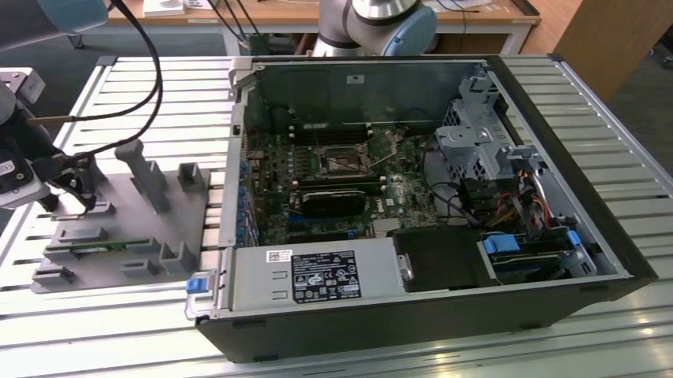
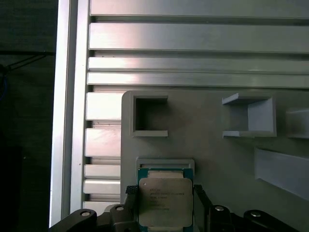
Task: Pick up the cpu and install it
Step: 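Pick up the cpu and move it towards the insertion slot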
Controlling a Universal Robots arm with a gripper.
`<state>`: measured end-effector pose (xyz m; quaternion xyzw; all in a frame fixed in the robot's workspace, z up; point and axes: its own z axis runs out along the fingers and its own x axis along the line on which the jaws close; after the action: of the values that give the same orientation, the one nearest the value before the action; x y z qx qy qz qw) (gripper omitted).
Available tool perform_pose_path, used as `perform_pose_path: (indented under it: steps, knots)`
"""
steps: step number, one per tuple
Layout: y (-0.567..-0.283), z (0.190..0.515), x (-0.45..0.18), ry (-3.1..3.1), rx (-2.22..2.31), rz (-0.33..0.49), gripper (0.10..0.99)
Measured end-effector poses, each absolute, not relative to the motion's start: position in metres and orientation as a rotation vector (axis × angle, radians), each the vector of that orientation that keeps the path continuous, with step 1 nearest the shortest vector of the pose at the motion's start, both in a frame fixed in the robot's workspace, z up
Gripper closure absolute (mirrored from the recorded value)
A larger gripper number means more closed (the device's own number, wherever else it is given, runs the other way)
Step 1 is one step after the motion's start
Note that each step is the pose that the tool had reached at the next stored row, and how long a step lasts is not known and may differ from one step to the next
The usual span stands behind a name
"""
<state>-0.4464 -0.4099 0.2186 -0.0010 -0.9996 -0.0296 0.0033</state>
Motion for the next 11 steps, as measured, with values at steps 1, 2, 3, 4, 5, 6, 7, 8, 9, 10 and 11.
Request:
perform_pose_path:
  steps: [1,2,3,4,5,6,7,8,9,10,11]
  knots:
    - [-0.4098,0.2189,-0.4464,-3.134,-0.003,-0.093,0.545]
    - [-0.4097,0.2192,-0.4464,-3.134,-0.003,-0.093,0.545]
    - [-0.4096,0.2194,-0.4464,-3.134,-0.003,-0.093,0.545]
    - [-0.4095,0.2196,-0.4465,-3.134,-0.003,-0.093,0.545]
    - [-0.4094,0.2198,-0.4464,-3.134,-0.003,-0.093,0.545]
    - [-0.4094,0.22,-0.4465,-3.134,-0.003,-0.093,0.545]
    - [-0.4093,0.2202,-0.4465,-3.134,-0.003,-0.093,0.545]
    - [-0.4092,0.2204,-0.4465,-3.134,-0.003,-0.093,0.545]
    - [-0.4091,0.2205,-0.4465,-3.134,-0.003,-0.093,0.545]
    - [-0.4091,0.2207,-0.4465,-3.134,-0.003,-0.093,0.545]
    - [-0.409,0.2208,-0.4465,-3.134,-0.003,-0.093,0.545]
